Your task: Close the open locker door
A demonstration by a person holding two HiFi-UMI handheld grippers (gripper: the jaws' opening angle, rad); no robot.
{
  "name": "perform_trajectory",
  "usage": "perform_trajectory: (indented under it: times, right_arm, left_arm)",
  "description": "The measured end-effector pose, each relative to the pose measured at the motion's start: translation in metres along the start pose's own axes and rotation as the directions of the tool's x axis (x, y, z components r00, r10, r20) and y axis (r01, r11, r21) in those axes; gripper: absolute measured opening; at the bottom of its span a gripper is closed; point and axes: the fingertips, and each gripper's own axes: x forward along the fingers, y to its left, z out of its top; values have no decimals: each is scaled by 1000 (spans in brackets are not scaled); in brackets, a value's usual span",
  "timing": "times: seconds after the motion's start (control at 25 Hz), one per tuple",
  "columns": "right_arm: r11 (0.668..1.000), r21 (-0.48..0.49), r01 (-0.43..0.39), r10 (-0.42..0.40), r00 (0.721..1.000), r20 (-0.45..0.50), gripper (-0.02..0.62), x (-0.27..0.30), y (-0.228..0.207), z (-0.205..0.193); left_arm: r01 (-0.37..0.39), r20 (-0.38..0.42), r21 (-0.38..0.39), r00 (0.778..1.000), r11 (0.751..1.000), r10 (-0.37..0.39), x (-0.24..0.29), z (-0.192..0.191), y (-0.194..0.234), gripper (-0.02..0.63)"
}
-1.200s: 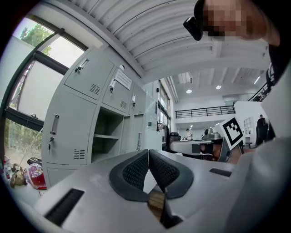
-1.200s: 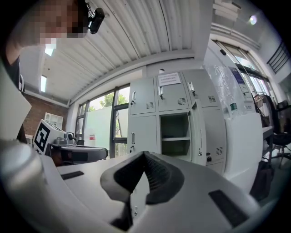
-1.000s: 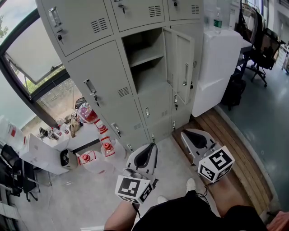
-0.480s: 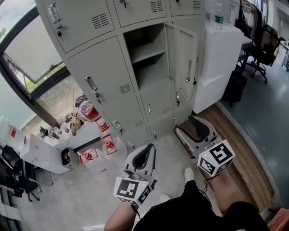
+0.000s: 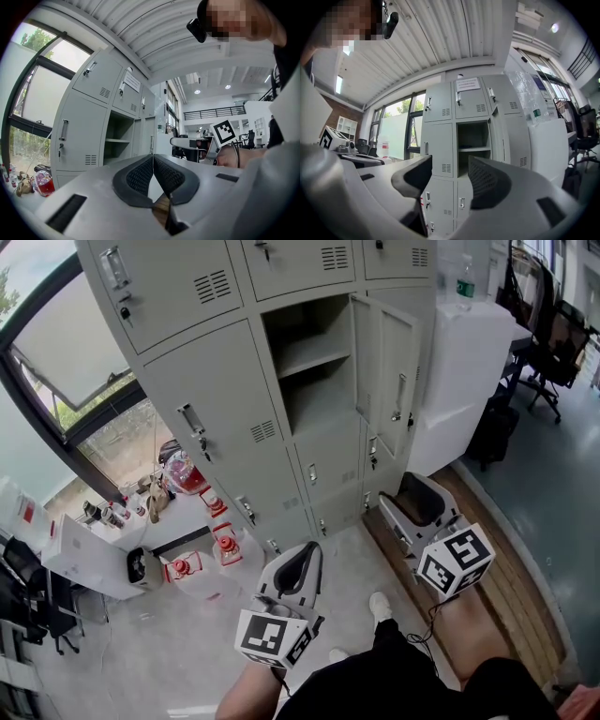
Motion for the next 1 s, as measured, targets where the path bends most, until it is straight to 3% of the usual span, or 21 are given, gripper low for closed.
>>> perform_trajectory:
  times: [0.24, 1.0]
  right_arm:
    - [1000, 7, 27, -27, 1000, 2, 278, 16, -36, 1]
    - [999, 14, 52, -52, 998, -31, 278, 78, -155, -11]
  left_arm:
    - [-19, -10, 23, 1000, 1000, 19, 22, -3, 7, 17]
    - [-35, -36, -1, 999, 999, 35, 130, -19, 15, 17]
